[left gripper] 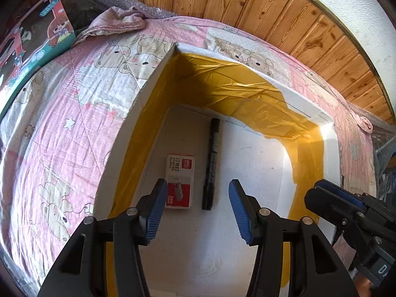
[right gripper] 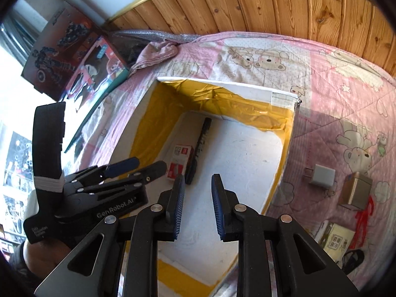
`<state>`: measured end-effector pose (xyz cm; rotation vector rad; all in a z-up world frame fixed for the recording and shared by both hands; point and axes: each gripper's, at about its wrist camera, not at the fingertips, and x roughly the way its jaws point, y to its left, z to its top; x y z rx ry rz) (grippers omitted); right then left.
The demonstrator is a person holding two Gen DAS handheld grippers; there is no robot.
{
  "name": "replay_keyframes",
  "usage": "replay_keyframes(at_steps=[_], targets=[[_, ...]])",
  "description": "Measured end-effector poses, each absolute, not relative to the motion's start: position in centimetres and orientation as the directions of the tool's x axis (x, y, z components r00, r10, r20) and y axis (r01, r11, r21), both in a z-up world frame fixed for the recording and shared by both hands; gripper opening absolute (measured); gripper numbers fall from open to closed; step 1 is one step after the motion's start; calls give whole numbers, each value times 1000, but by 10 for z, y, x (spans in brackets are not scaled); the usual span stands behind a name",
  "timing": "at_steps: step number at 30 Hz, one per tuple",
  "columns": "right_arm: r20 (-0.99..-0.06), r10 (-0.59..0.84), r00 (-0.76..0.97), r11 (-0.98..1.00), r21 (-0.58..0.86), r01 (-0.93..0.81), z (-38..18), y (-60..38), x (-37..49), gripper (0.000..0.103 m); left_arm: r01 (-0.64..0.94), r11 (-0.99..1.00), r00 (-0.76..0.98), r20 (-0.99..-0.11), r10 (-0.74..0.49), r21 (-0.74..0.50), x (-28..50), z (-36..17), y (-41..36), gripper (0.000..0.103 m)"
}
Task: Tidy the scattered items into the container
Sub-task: 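Open left tool to drop the staples box while right tool drops the marker, then move left tool to the clear lighter while right tool moves to the black sunglasses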
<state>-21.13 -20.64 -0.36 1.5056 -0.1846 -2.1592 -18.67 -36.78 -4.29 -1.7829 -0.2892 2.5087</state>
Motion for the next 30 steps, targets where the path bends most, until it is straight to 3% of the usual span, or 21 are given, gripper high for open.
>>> replay_keyframes(at_steps=[8, 16, 21, 30], targets=[[-831, -483, -277, -860, 389, 332, 3, -158, -132, 28, 71, -977, -387, -909, 157, -199, -116, 6, -374, 57], [-826, -443, -348, -892, 445, 78, -21, -55, -68, 32, -156, -955, -362, -885, 293, -253, -64, 34, -289, 57], [-832, -422, -361, -883, 467, -45, -40, -9, -39, 36, -318, -914, -289, -893, 345, -250, -42, 28, -216, 57], [-838, -366, -404, -858, 472, -202, -68, 36, -16, 43, -423, -894, -199, -947, 252, -149, -32, -35, -154, 62]])
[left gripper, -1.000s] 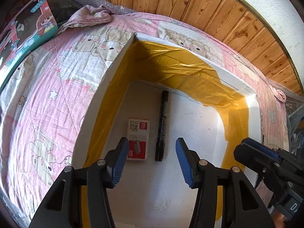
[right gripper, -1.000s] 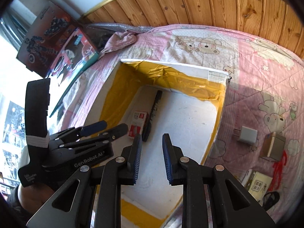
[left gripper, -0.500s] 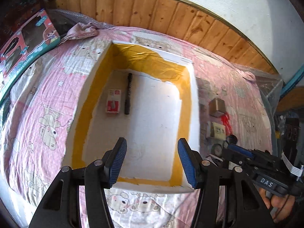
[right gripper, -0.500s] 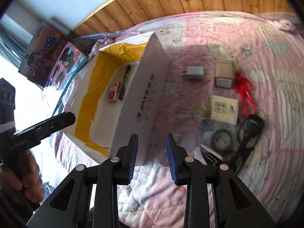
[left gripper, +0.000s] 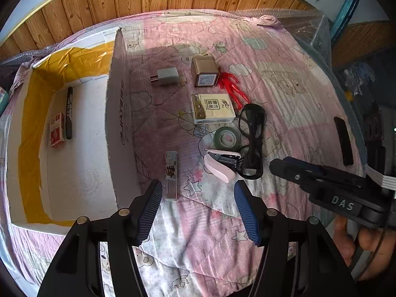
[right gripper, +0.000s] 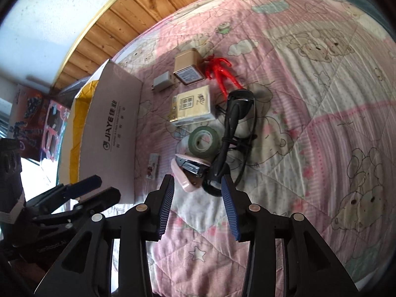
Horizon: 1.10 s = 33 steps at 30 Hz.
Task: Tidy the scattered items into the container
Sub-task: 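Move left tool to the clear lighter while right tool moves to the black sunglasses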
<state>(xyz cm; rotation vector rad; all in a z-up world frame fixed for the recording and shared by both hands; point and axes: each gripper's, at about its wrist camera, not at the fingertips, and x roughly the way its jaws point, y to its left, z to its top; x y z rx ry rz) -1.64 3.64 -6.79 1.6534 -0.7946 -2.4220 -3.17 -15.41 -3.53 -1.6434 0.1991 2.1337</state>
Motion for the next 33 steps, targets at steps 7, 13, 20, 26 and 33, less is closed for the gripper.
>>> replay_keyframes(at_steps=[7, 13, 20, 26, 33], targets=[[-839, -364, -404, -831, 488, -266, -89, 52, -39, 46, -484, -873, -312, -944, 106, 62, -30, -71, -128, 73], [-843, -361, -398, -816, 492, -302, -105, 62, -47, 46, -511, -857, -340, -932, 126, 71, -32, -59, -115, 73], [-846, -375, -380, -813, 497, -303, -115, 64, -50, 46, -509, -858, -280, -956, 86, 72, -42, -86, -119, 66], [-862, -331, -383, -837, 456, -303, -113, 61, -58, 47, -379, -925, -221, -968, 119, -27, -65, -93, -169, 65], [-902, -297, -314, -865, 393, -312, -129, 53, -75, 50, -411, -907, -158, -973, 168, -90, -68, -133, -154, 66]])
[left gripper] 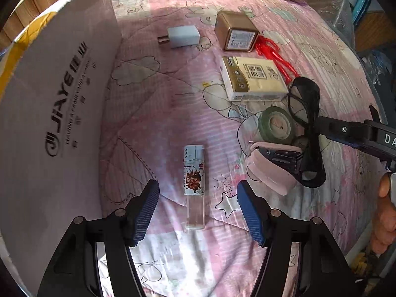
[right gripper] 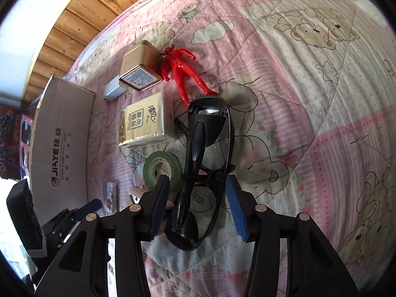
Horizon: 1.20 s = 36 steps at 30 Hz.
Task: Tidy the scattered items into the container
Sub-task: 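Move left tool to the clear lighter while right tool moves to the black sunglasses, then grasp the clear printed lighter with left tool while right tool grasps the sunglasses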
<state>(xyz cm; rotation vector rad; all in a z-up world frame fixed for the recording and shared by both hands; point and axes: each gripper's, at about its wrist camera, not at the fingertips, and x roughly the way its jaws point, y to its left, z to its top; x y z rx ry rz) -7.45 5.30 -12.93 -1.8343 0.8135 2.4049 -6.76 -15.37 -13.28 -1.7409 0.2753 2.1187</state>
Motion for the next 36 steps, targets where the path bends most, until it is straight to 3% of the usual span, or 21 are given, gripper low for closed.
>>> replay_keyframes(at_steps=[2, 4, 7, 9, 23, 32, 34, 36], targets=[[-912, -290, -291, -869, 378, -318, -136, 52, -78, 51, -408, -909, -153, -975, 159, -84, -70, -143, -154, 66], [-916, -296, -272, -866, 377, -329, -144, 53, -82, 53, -433, -897, -174, -969, 175, -85, -68, -145, -152, 73], [-919, -275, -283, -884, 357, -302, -144, 48, -86, 63, -506, -860, -191, -964, 184, -64, -62, -150, -144, 88], [-930, -237, -279, -908, 315, -277, -143, 41, -90, 64, -530, -844, -181, -961, 207, -82, -58, -154, -140, 103], [-938, -179, -297, -947, 246, -204, -139, 32, -81, 66, -491, -870, -412, -869, 276, -43, -23, -156, -145, 103], [-940, -178, -290, -947, 244, -210, -139, 33, -79, 65, -514, -857, -251, -947, 202, -47, -57, -157, -133, 103], [-945, -165, -283, -949, 231, -217, -138, 35, -79, 58, -501, -864, -237, -952, 195, -52, -60, -155, -134, 98], [-944, -172, -282, -943, 240, -230, -136, 38, -78, 53, -487, -872, -223, -956, 191, -60, -63, -152, -139, 87]])
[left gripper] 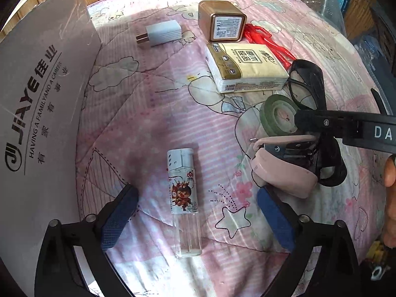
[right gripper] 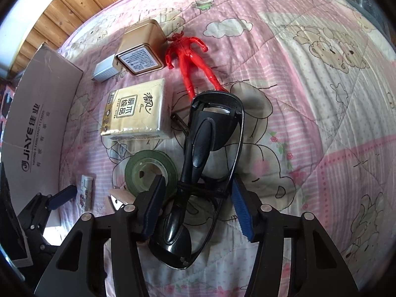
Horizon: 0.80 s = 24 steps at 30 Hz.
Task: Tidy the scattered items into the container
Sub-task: 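Grasp the clear printed lighter with left tool while right tool grasps the sunglasses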
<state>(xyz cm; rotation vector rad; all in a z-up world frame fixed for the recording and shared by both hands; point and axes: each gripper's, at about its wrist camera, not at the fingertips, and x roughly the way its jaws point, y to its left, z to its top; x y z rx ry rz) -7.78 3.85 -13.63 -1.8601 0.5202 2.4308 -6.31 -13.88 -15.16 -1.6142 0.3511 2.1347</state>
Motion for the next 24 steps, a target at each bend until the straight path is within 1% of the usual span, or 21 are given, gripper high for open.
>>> replay_keyframes(at_steps=[1, 2, 3, 4, 5, 7, 8, 9, 10, 15, 18, 24], targets=[[-943, -178, -281, -941, 247, -232, -136, 40, -78, 51, -478, -876, -211, -960, 186, -65, -66, -149, -141, 82], [-942, -180, -282, -939, 251, -237, -136, 42, -77, 49, -460, -885, -202, -962, 185, -74, -69, -147, -145, 72], [-943, -178, -281, -937, 250, -244, -136, 44, -76, 45, -442, -893, -195, -963, 187, -83, -73, -145, -150, 62], [-943, -181, -281, -936, 253, -246, -136, 45, -77, 44, -434, -897, -197, -964, 180, -78, -75, -144, -153, 57], [-943, -180, -281, -936, 252, -246, -136, 45, -76, 44, -433, -899, -202, -965, 170, -68, -76, -144, -154, 49], [-942, -178, -284, -937, 251, -245, -135, 45, -77, 43, -431, -900, -204, -966, 161, -59, -77, -142, -155, 41], [-942, -179, -285, -936, 252, -245, -135, 46, -77, 43, -423, -904, -203, -966, 160, -60, -78, -141, -157, 31], [-941, -180, -286, -935, 254, -246, -135, 46, -77, 42, -413, -908, -198, -968, 157, -63, -80, -141, -159, 24], [-941, -182, -286, -934, 256, -248, -134, 46, -77, 42, -402, -913, -193, -969, 156, -67, -83, -140, -161, 19], [-941, -174, -290, -936, 250, -249, -133, 44, -75, 41, -362, -928, -177, -971, 160, -87, -85, -139, -167, 19], [-938, -166, -304, -939, 244, -242, -129, 41, -71, 40, -323, -937, -173, -966, 193, -130, -86, -130, -173, 19], [-919, -192, -345, -928, 285, -241, -116, 42, -68, 40, -274, -943, -156, -958, 240, -192, -85, -117, -182, 19]])
